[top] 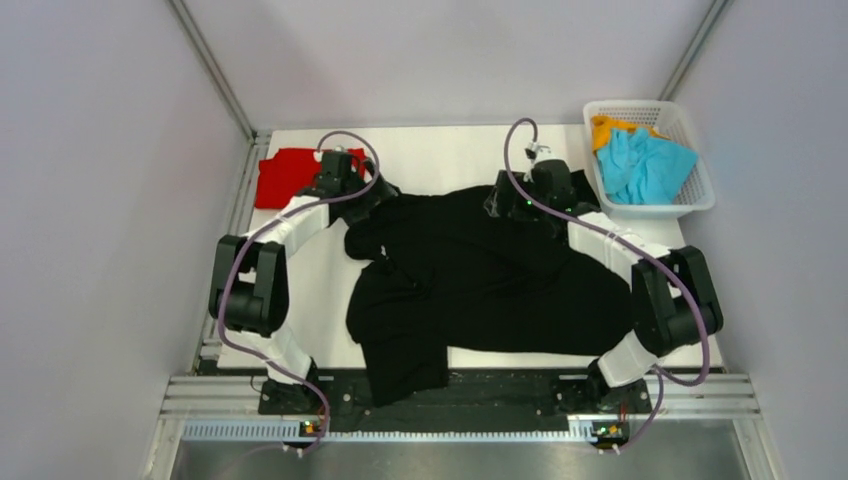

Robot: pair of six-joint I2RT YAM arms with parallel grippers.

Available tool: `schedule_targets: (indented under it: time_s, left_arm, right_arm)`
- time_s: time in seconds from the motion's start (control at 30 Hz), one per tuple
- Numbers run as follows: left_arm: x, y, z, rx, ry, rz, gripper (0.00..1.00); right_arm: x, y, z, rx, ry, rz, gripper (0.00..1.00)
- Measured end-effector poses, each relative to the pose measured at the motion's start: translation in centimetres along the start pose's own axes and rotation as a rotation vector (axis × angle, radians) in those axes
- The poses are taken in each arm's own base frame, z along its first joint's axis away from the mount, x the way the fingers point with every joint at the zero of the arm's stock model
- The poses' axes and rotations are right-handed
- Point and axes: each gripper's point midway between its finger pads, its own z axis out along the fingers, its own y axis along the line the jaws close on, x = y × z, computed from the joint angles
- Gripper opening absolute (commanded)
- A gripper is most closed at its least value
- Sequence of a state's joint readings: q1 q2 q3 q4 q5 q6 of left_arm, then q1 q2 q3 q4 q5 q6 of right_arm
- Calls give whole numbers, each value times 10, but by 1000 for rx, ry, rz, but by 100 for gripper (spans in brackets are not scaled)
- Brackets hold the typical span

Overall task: Fold and stack the t-shirts
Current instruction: Flatten out the tshirt

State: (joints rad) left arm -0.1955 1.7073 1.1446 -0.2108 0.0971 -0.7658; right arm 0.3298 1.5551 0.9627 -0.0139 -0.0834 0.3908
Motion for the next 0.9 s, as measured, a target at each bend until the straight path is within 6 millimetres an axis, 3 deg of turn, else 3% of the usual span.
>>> schedule_targets:
  time_s: [0.13, 0.43, 0.6, 0.73, 0.9]
  left_arm:
    - [-7, -28, 10, 68, 13, 18, 99]
    - [-13, -45, 80, 122, 55, 13, 99]
    - [-40, -75, 142, 174, 43, 14, 99]
    - [-72, -105, 173, 255, -40, 32, 99]
    - [-90, -137, 199, 389, -94, 70, 99]
  right_arm:
    - [-2, 17, 16, -48, 2, -21, 99]
    - [36, -1, 40, 5, 110, -12, 99]
    - [36, -10, 43, 33, 107, 1, 99]
    - [37, -21, 46, 55, 110, 16, 99]
    - [37, -28, 47, 73, 112, 22, 99]
